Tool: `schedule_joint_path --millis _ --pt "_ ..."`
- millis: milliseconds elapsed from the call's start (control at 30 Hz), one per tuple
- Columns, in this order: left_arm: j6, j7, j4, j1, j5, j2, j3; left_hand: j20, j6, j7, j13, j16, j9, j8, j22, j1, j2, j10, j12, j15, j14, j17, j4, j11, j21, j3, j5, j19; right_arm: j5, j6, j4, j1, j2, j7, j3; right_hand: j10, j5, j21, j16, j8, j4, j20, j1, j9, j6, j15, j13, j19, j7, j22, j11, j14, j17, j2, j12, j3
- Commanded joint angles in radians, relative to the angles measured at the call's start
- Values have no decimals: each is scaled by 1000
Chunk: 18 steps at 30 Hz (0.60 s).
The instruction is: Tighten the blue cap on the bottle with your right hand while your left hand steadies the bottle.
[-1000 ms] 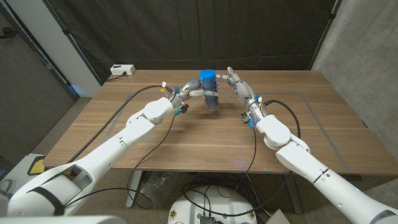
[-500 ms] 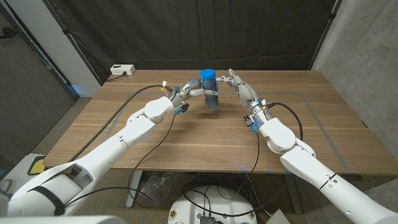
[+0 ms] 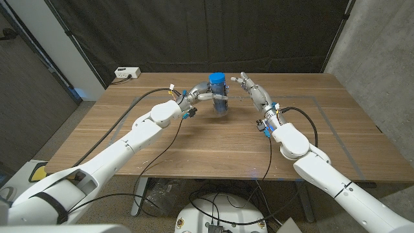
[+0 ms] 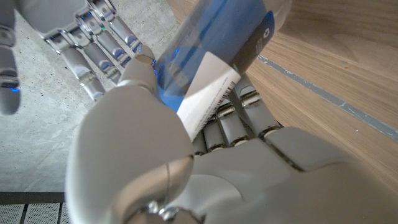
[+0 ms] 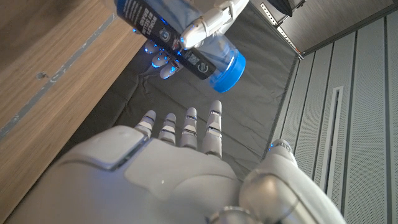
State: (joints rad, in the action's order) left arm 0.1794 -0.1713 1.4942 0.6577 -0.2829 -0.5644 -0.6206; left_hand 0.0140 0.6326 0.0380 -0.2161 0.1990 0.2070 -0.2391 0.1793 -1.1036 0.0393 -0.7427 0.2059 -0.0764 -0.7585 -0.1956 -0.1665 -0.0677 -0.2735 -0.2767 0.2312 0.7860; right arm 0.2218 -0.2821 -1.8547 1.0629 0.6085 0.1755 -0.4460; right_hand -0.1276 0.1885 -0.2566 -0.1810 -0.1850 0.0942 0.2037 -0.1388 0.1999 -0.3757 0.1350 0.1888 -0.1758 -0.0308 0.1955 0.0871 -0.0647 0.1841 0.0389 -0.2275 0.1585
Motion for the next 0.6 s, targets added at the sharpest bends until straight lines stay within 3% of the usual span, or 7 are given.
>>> schedule_joint_path --millis 33,333,600 --pt "14 2 41 27 7 -24 3 -15 35 29 -5 -4 2 4 3 -71 97 0 0 3 6 -1 44 -3 4 -57 -3 4 62 30 134 -119 -66 -67 -45 10 -3 11 4 2 -3 10 4 2 15 1 2 -31 1 0 -1 -17 5 -18 4 -9" --pt "5 8 53 31 17 -28 2 -19 37 29 -5 -4 2 6 3 -74 97 3 -1 5 11 -1 41 1 7 -63 -2 1 73 33 160 -157 -79 -90 -73 23 -2 17 4 -4 -6 10 14 2 12 2 3 -41 1 1 1 -31 6 -25 8 -16" --pt "4 4 44 29 13 -24 1 -20 36 31 -5 -4 2 8 3 -75 96 3 -1 4 10 -2 39 0 8 -67 -2 0 75 30 149 -156 -74 -86 -73 26 -2 18 2 -7 -8 10 19 2 8 3 3 -44 -4 1 2 -32 6 -27 9 -18"
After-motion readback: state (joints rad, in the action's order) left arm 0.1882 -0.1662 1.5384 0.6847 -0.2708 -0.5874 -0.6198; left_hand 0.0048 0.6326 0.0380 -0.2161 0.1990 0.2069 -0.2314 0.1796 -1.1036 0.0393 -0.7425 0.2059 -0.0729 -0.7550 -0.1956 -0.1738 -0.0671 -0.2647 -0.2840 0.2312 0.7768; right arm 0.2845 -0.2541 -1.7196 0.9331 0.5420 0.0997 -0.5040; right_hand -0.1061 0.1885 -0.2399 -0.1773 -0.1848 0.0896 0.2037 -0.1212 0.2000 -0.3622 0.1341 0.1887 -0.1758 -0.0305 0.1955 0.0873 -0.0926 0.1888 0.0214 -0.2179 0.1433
